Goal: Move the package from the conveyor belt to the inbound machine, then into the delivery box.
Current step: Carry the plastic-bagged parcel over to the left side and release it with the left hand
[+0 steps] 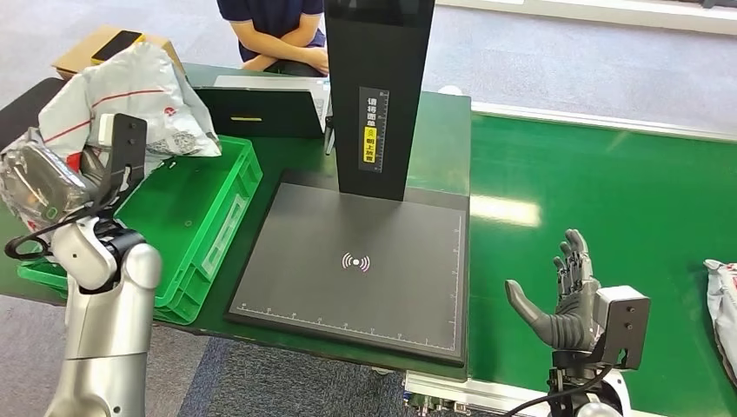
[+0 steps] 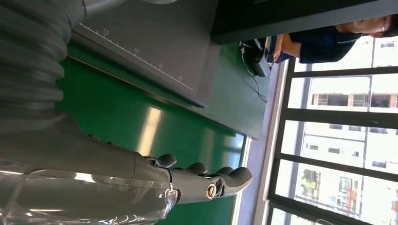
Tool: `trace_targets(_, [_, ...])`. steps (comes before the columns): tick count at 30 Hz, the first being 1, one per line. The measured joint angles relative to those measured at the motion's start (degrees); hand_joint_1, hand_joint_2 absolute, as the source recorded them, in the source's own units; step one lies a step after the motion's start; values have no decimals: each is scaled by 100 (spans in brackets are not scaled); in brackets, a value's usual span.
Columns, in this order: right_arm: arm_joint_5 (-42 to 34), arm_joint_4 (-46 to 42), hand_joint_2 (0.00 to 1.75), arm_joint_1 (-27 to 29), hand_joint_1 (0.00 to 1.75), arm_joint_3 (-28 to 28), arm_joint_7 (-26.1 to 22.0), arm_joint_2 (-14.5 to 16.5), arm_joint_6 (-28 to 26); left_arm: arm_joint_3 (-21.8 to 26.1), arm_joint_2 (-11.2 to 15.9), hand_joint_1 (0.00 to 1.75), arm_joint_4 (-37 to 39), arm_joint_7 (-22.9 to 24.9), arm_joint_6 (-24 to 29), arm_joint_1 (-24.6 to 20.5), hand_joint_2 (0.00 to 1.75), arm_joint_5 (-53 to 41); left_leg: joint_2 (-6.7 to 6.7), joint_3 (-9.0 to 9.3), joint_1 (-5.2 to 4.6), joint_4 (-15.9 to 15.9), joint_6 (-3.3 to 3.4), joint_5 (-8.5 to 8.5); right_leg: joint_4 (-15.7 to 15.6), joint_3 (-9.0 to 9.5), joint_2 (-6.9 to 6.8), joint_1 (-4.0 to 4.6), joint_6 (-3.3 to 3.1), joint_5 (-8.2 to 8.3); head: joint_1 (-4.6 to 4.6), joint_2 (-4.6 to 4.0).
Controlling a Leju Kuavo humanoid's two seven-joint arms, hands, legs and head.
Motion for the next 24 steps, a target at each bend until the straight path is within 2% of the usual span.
trace_targets(4, [-3, -30, 175, 5, 0, 0, 0, 1, -33, 245, 148, 175, 963, 405, -369, -417, 175, -193, 0, -4, 0, 0, 0, 0, 0, -3, 2, 0, 0, 0, 0, 0])
trace_targets(9, [-13, -36, 175, 5, 0, 0, 0, 2, -32, 356, 241, 175, 1640, 494, -449, -643, 175, -244, 1, -13, -1, 1, 0, -1, -1, -9, 2, -2, 0, 0, 2, 0])
trace_targets(14, [-16, -25, 175, 6, 0, -3, -3, 2, -59, 446, 361, 175, 2451, 771, -947, -923, 175, -300, 0, -13, -1, 0, 0, -1, -2, -11, 3, -2, 0, 0, 2, -1])
trace_targets(19, [-16, 48, 175, -5, 0, -4, -26, 2, -180, 577, 552, 175, 3214, 823, -1001, -1159, 175, -285, 1, -13, 0, 0, -1, -1, 0, -11, 3, 0, 0, 0, 1, -1])
trace_targets(20, [-15, 62, 175, -8, 0, -4, -26, 2, -203, 602, 586, 138, 3311, 822, -995, -1195, 175, -277, 1, -13, 0, 0, -1, -1, 0, -11, 3, -1, 0, 0, 1, -1])
trace_targets(23, [-14, 99, 175, -16, 0, -3, -26, 2, -241, 674, 649, 7, 3509, 816, -981, -1265, 175, -251, 1, -13, 0, 0, -1, -1, 1, -12, 3, -1, -1, -1, 1, -1])
trace_targets(24, [-14, 109, 175, -19, 0, -3, -25, 2, -246, 696, 659, 0, 3555, 807, -963, -1279, 131, -227, 1, -13, 0, 0, -1, -1, 0, -12, 3, -1, -1, -1, 1, -1])
